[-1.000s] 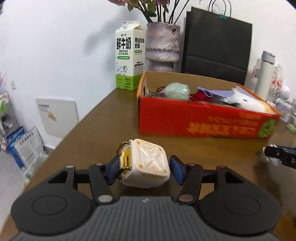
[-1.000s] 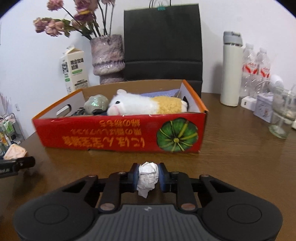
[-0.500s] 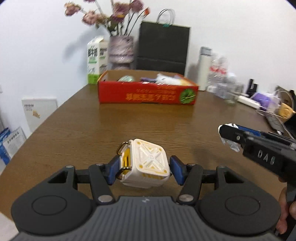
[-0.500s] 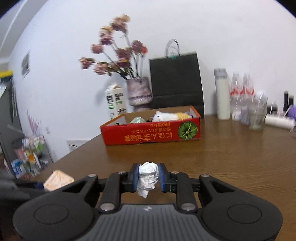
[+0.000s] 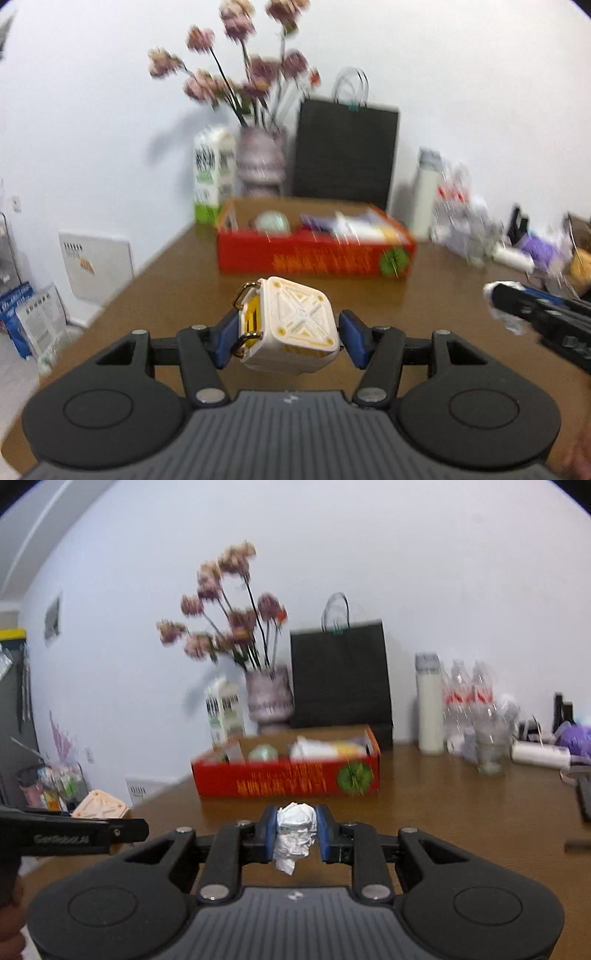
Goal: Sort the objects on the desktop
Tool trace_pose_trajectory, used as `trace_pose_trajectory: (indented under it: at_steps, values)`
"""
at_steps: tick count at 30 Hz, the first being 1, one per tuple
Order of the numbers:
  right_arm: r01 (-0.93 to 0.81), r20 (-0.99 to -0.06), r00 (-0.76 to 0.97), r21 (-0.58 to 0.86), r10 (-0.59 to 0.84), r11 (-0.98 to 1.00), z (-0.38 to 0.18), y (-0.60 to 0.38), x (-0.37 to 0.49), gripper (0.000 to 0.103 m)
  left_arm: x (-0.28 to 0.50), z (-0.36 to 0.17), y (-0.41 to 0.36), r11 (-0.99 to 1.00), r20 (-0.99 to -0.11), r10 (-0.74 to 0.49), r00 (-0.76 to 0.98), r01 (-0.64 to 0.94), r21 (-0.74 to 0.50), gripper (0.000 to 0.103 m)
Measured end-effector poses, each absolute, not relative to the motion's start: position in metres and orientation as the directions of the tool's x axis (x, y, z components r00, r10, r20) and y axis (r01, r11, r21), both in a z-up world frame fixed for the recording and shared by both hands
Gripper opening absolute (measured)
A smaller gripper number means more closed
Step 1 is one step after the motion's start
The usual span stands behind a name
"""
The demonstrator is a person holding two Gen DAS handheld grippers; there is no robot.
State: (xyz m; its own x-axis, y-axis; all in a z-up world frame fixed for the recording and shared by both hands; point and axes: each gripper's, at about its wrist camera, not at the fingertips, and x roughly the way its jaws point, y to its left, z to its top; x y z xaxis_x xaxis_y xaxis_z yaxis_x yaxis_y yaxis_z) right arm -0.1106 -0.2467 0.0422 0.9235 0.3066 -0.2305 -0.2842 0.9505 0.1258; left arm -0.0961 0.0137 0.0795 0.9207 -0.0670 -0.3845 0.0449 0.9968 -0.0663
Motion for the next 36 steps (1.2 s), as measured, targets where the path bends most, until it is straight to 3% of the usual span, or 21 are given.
trace_pose_trajectory:
  at_steps: [4, 8, 13, 21, 24, 26, 29, 31, 32, 33, 34, 36]
  values:
    - [-0.317, -0.143, 0.935, 0.07, 0.324, 0.946, 0.082, -0.249, -0.089, 0.022, -0.055, 0.112, 0.029, 0.996, -0.331, -0.077, 0.94, 0.058, -0.067, 0.059]
    - [-0.332, -0.121, 0.938, -0.047, 0.325, 0.942, 0.118, -0.235, -0.035, 0.022, 0.03, 0.141, 0.042, 0.997, -0.358, -0.064, 0.931, 0.045, -0.059, 0.059]
    - [-0.334, -0.238, 0.915, 0.006, 0.326, 0.943, 0.132, -0.224, 0.084, 0.022, 0.141, 0.136, 0.053, 0.992, -0.488, -0.049, 0.871, -0.017, -0.128, 0.059]
    - [-0.253, -0.408, 0.874, 0.084, 0.265, 0.964, 0.082, -0.21, 0.223, 0.022, 0.27, 0.084, 0.06, 0.984, -0.641, -0.009, 0.767, -0.107, -0.143, 0.059]
    - [-0.249, -0.459, 0.85, 0.084, 0.26, 0.965, 0.072, -0.199, 0.265, 0.022, 0.303, 0.068, 0.051, 0.99, -0.683, -0.006, 0.73, -0.091, -0.106, 0.059]
    - [-0.239, -0.485, 0.84, 0.072, 0.243, 0.968, 0.063, -0.193, 0.287, 0.022, 0.318, 0.062, 0.045, 0.996, -0.698, 0.01, 0.716, -0.072, -0.06, 0.052]
    - [-0.23, -0.518, 0.825, 0.059, 0.227, 0.971, 0.053, -0.188, 0.315, 0.022, 0.329, 0.06, 0.042, 0.997, -0.701, 0.007, 0.713, -0.061, -0.052, 0.054]
    - [-0.21, -0.536, 0.818, 0.059, 0.208, 0.976, 0.047, -0.187, 0.33, 0.025, 0.334, 0.058, 0.036, 0.999, -0.71, -0.006, 0.704, -0.02, -0.029, 0.063]
    - [-0.195, -0.54, 0.817, 0.067, 0.2, 0.978, 0.045, -0.188, 0.333, 0.032, 0.334, 0.058, 0.035, 1.0, -0.709, -0.006, 0.705, -0.016, -0.024, 0.068]
    - [-0.19, -0.544, 0.815, 0.078, 0.202, 0.979, 0.044, -0.189, 0.336, 0.048, 0.334, 0.059, 0.035, 0.999, -0.708, 0.0, 0.707, -0.025, -0.025, 0.084]
    - [-0.189, -0.543, 0.814, 0.09, 0.207, 0.978, 0.043, -0.191, 0.337, 0.057, 0.333, 0.061, 0.035, 0.999, -0.703, -0.005, 0.711, -0.03, -0.037, 0.093]
    - [-0.174, -0.525, 0.824, 0.123, 0.213, 0.977, 0.045, -0.197, 0.337, 0.077, 0.328, 0.065, 0.036, 0.998, -0.692, -0.033, 0.721, -0.009, -0.057, 0.095]
